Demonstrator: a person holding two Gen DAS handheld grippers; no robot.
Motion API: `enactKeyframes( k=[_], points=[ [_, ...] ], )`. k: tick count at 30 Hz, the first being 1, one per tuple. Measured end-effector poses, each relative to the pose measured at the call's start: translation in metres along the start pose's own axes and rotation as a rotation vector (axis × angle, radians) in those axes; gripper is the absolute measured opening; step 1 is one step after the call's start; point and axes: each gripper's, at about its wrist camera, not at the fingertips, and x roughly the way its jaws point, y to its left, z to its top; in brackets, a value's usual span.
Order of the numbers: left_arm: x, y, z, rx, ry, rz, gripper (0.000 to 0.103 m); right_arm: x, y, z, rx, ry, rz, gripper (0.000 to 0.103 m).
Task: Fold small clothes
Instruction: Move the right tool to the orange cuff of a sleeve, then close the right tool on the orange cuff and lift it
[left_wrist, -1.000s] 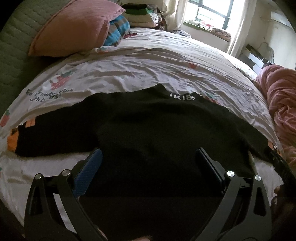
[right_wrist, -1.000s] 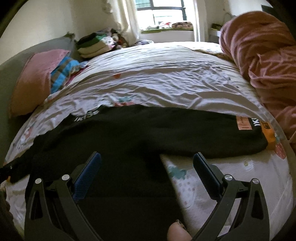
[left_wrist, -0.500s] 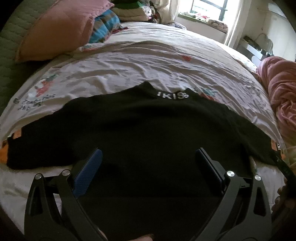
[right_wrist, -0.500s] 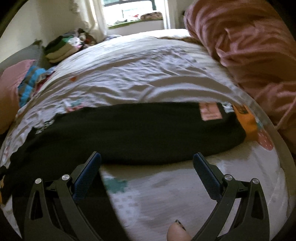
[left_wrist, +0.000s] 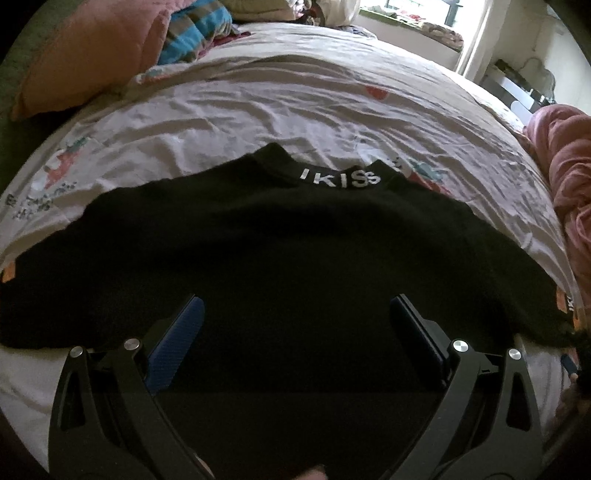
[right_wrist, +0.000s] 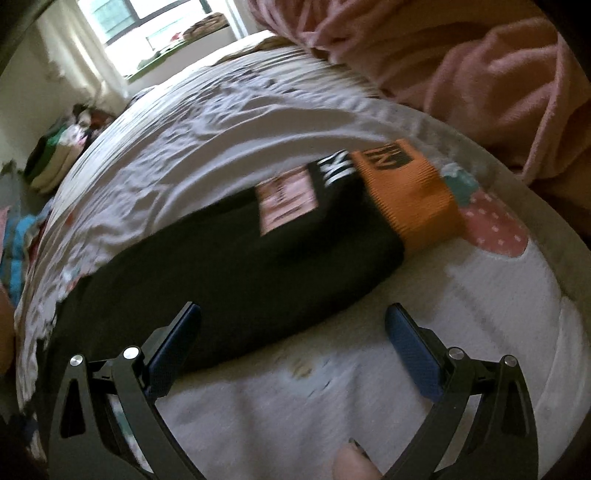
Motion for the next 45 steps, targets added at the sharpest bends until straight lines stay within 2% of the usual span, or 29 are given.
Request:
enactKeyframes(
  k=[3,6,9,11,13,15,16,24,31,39,45],
  points=[
    [0.012,0.001,0.002,-0.009,0.01,0.001,0.094,0.01,-0.01,0.012,0.05,0.002,0.018,0.099],
    [0.02,0.003,0.004,-0.015,-0.007,0.032,0.094,0.016,-0.013,0.024,0.065,-0.02,0.009,0.099],
    [0.027,0.007,0.005,-0.02,-0.007,0.023,0.094,0.023,-0.018,0.034,0.095,-0.057,0.039,0.098],
    [0.029,0.007,0.005,-0.004,-0.008,0.028,0.094,0.026,-0.018,0.039,0.094,-0.076,0.053,0.081],
    [0.029,0.005,0.004,0.023,-0.014,0.02,0.094,0.025,-0.018,0.043,0.082,-0.097,0.058,0.045],
    [0.028,0.006,0.004,0.035,-0.021,0.001,0.094,0.025,-0.018,0.045,0.08,-0.103,0.1,0.026],
    [0.027,0.006,0.004,0.036,-0.021,-0.011,0.094,0.024,-0.017,0.046,0.077,-0.106,0.131,0.021],
    [0.004,0.026,0.005,-0.022,-0.044,-0.117,0.094,-0.027,0.03,0.039,-0.078,-0.224,0.221,0.018],
    [-0.023,0.039,0.006,-0.034,-0.086,-0.163,0.094,-0.071,0.079,0.034,-0.175,-0.279,0.306,0.018],
    [-0.038,0.061,0.01,-0.094,-0.1,-0.228,0.094,-0.106,0.129,0.013,-0.262,-0.291,0.402,0.018],
    [-0.048,0.076,0.012,-0.139,-0.1,-0.314,0.094,-0.117,0.173,-0.012,-0.344,-0.262,0.455,0.018]
  ],
)
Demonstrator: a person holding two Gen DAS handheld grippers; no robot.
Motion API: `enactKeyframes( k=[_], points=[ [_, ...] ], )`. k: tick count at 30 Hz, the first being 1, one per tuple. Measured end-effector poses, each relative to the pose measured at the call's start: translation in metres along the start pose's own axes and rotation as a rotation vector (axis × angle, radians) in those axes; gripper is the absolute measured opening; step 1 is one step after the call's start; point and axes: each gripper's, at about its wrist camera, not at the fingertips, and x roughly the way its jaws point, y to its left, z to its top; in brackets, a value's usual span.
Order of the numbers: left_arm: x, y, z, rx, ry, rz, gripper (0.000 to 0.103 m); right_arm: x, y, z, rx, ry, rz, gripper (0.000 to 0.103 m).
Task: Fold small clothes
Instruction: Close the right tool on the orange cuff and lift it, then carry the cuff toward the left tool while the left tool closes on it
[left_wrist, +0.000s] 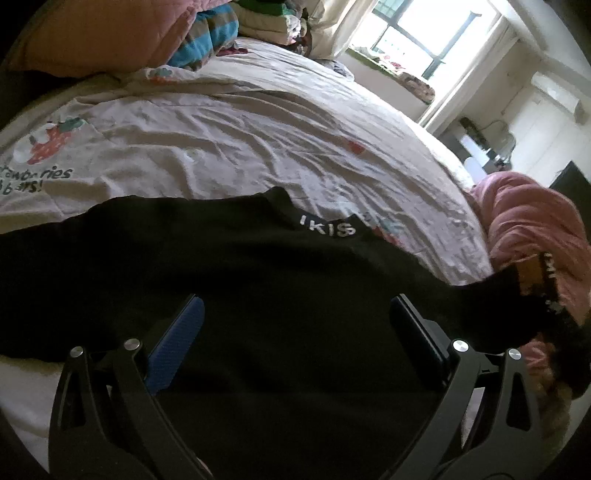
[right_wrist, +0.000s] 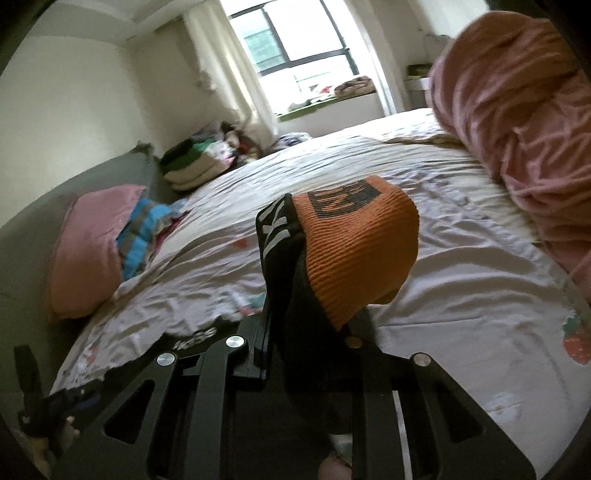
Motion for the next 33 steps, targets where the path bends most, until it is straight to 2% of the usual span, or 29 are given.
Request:
enactKeyframes(
  k=[9,13,15,21,24,26,28,33],
  points=[
    [-0.012,0.018,0.001,-0.072,0.0,-0.053,0.094,0.02,0.077,-0.025,-0.106,0.063,0.089,0.018],
    [-0.016,0.03,0.005,-0.091,-0.013,-0.054,0.094,0.036,0.115,-0.043,-0.168,0.099,0.115,0.018],
    [-0.016,0.039,0.006,-0.123,-0.004,-0.082,0.094,0.044,0.125,-0.05,-0.192,0.113,0.125,0.018],
    [-0.005,0.056,0.005,-0.197,0.043,-0.163,0.094,0.07,0.161,-0.083,-0.336,0.142,0.089,0.02],
    [-0.001,0.062,0.004,-0.217,0.051,-0.178,0.094,0.086,0.175,-0.101,-0.379,0.177,0.084,0.022],
    [0.003,0.066,0.003,-0.231,0.059,-0.188,0.094,0.097,0.183,-0.113,-0.389,0.223,0.1,0.028],
    [0.007,0.073,0.001,-0.254,0.075,-0.206,0.094,0.103,0.192,-0.126,-0.402,0.257,0.132,0.04],
    [0.021,0.081,-0.007,-0.286,0.118,-0.223,0.092,0.095,0.207,-0.147,-0.441,0.303,0.221,0.059]
  ],
)
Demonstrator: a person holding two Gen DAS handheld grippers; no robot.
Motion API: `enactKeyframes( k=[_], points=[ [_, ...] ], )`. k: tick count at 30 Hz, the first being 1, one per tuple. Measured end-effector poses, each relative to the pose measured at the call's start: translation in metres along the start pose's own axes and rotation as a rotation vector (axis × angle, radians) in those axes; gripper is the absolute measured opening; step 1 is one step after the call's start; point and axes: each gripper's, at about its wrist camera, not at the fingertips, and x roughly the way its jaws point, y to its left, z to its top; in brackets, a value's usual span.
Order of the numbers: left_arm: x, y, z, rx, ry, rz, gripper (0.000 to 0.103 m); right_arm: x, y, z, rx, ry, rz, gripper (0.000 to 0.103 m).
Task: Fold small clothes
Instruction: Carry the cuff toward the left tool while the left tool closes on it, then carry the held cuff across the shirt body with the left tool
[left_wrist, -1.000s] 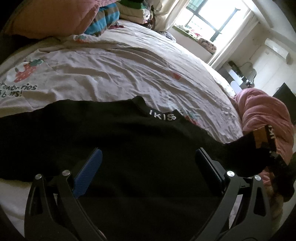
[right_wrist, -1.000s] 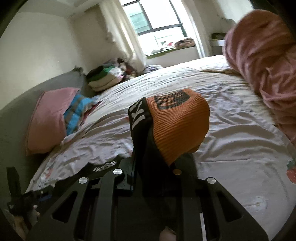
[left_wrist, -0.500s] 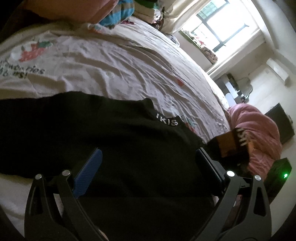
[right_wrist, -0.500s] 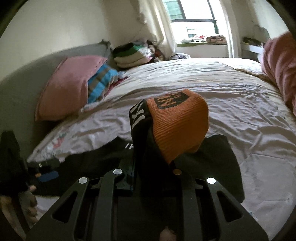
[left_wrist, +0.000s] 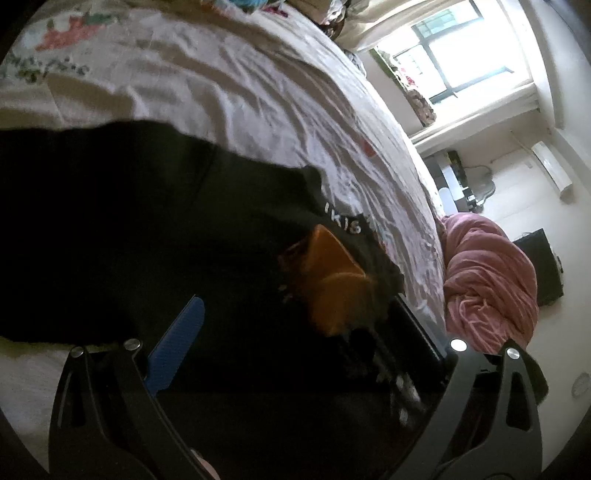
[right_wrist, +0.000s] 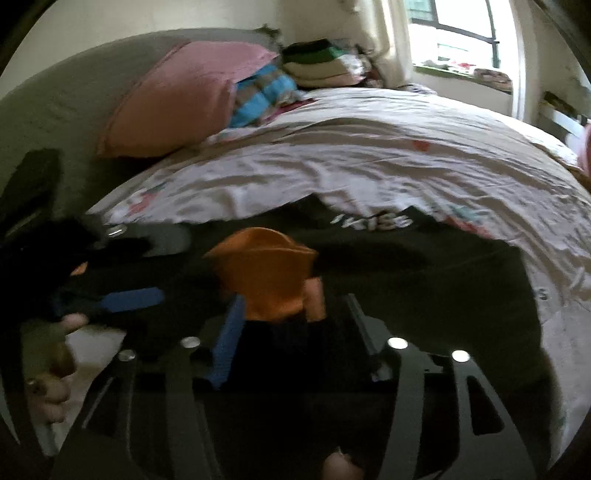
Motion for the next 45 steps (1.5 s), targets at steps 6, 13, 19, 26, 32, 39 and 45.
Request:
enactKeyframes(
  k=[6,13,19,26,32,39,45],
  points=[
    [0.01,0.005,-0.006,0.003,0.034,0.009,0.078,-0.021,-0.007,-0.01,0.047,0.012,0.044,0.067],
    [0.022,0.011,-0.015,0.037,0.042,0.13,0.06,-0.054,-0.054,-0.017,0.152,-0.025,-0.02,0.069],
    [0.034,0.007,-0.025,0.106,0.03,0.205,0.017,-0.069,-0.09,-0.024,0.235,-0.041,-0.072,0.069],
    [0.011,-0.028,-0.03,0.253,-0.077,0.189,0.007,-0.09,-0.125,-0.029,0.283,-0.077,-0.163,0.069],
    [-0.013,-0.051,-0.028,0.344,-0.162,0.199,0.006,-0.093,-0.149,-0.034,0.32,-0.07,-0.261,0.069],
    [0.004,-0.029,-0.028,0.308,-0.081,0.256,0.007,-0.073,-0.153,-0.034,0.315,-0.005,-0.313,0.069],
    [0.005,-0.022,-0.028,0.29,-0.069,0.253,0.007,-0.036,-0.169,-0.032,0.307,0.089,-0.291,0.069]
  ],
)
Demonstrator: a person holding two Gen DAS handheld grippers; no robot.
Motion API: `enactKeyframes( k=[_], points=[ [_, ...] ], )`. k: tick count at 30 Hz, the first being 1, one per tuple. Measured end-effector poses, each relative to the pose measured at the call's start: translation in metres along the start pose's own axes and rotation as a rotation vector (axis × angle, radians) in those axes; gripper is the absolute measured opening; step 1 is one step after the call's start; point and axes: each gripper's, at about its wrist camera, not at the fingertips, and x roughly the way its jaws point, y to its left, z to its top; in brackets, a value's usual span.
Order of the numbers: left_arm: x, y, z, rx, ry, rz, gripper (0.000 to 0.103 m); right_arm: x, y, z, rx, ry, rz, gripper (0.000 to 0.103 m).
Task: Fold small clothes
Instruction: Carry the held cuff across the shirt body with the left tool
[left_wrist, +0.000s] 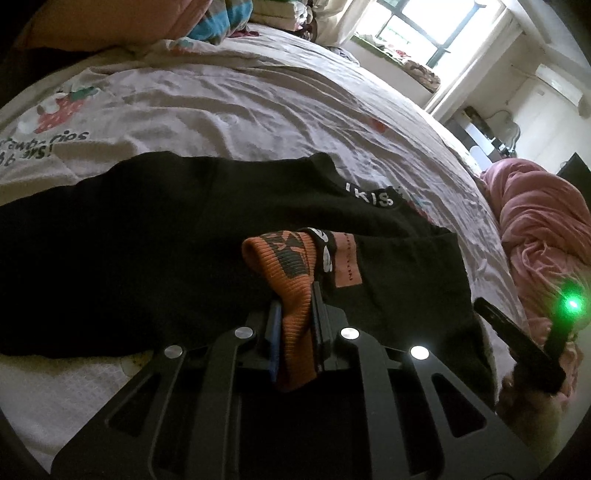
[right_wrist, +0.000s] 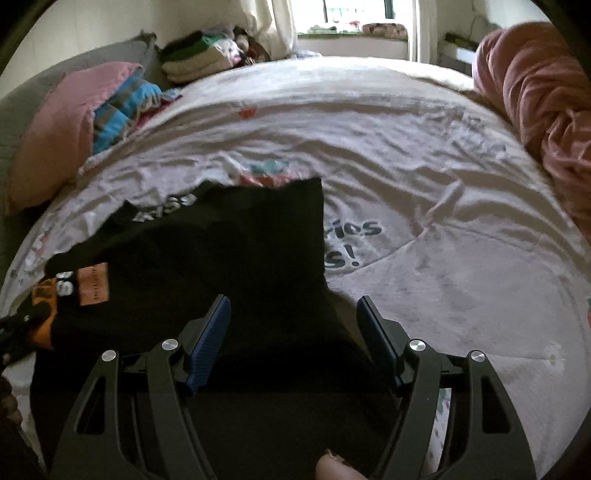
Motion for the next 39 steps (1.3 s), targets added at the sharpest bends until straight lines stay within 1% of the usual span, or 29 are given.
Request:
enactKeyframes(
  k=[2,4,5,6,7,8,9,10,12,14,16,17,19,20,22,24,26,27,29,30,32,33,34,38,39],
  points=[
    [0.002,0.001,-0.001,-0.002,0.01,0.007,0.007,0.014,-0.007,0.003,0.024,0.036,0.024,0.064],
    [0.005,0.005,-0.002,-0.01,0.02,0.012,0.007,0.025,-0.012,0.005,0.034,0.066,0.063,0.049],
    [0.008,0.007,-0.003,-0.018,0.026,0.012,0.007,0.029,-0.013,0.005,0.034,0.077,0.072,0.046],
    [0.01,0.009,-0.003,-0.023,0.03,0.014,0.007,0.032,-0.011,0.005,0.019,0.084,0.07,0.039],
    [0.011,0.01,-0.003,-0.026,0.033,0.018,0.007,0.033,-0.01,0.003,-0.015,0.079,0.044,0.02],
    [0.013,0.011,-0.004,-0.027,0.036,0.021,0.007,0.032,-0.01,0.002,-0.032,0.068,0.022,0.015],
    [0.014,0.012,-0.005,-0.028,0.038,0.024,0.007,0.028,-0.011,0.002,-0.038,0.057,0.032,0.013],
    [0.014,0.012,-0.005,-0.028,0.039,0.024,0.007,0.022,-0.014,0.002,-0.039,0.037,0.043,0.012],
    [0.017,0.012,-0.006,-0.021,0.044,0.025,0.008,0.017,-0.018,0.002,-0.036,0.011,0.034,0.012],
    [0.022,0.01,-0.008,-0.008,0.057,0.042,0.011,0.024,-0.021,0.001,-0.032,0.031,0.005,0.012],
    [0.026,0.011,-0.011,-0.002,0.066,0.067,0.014,0.031,-0.019,-0.002,-0.036,0.051,-0.013,0.014],
    [0.026,0.012,-0.011,-0.003,0.065,0.072,0.016,0.03,-0.017,-0.002,-0.047,0.045,-0.031,0.014],
    [0.025,0.013,-0.011,0.0,0.064,0.08,0.019,0.029,-0.014,-0.002,-0.069,0.038,-0.07,0.026],
    [0.024,0.013,-0.011,0.005,0.064,0.088,0.021,0.028,-0.014,-0.003,-0.074,0.037,-0.085,0.028],
    [0.025,0.012,-0.012,0.014,0.066,0.098,0.022,0.026,-0.018,-0.004,-0.06,0.04,-0.084,0.035],
    [0.024,0.01,-0.015,0.027,0.066,0.113,0.022,0.022,-0.019,-0.005,-0.048,0.038,-0.085,0.04],
    [0.021,0.008,-0.017,0.041,0.066,0.127,0.025,0.013,-0.016,-0.006,-0.053,0.019,-0.086,0.048],
    [0.02,0.008,-0.018,0.045,0.066,0.134,0.025,0.009,-0.014,-0.007,-0.059,0.01,-0.082,0.054],
    [0.018,0.008,-0.018,0.047,0.066,0.139,0.028,-0.001,-0.008,-0.008,-0.074,-0.009,-0.062,0.061],
    [0.016,0.009,-0.019,0.048,0.066,0.142,0.028,-0.005,-0.006,-0.009,-0.08,-0.015,-0.054,0.066],
    [0.013,0.008,-0.02,0.052,0.063,0.148,0.032,-0.013,-0.001,-0.011,-0.09,-0.029,-0.033,0.068],
    [0.011,0.008,-0.022,0.056,0.06,0.156,0.032,-0.016,0.001,-0.011,-0.093,-0.033,-0.024,0.073],
    [0.01,0.008,-0.022,0.059,0.057,0.161,0.033,-0.019,0.004,-0.012,-0.097,-0.035,-0.017,0.08],
    [0.003,0.007,-0.026,0.067,0.048,0.172,0.038,-0.029,0.013,-0.015,-0.103,-0.05,0.014,0.086],
    [0.001,0.007,-0.027,0.07,0.044,0.174,0.039,-0.031,0.015,-0.016,-0.105,-0.052,0.018,0.09]
  ],
)
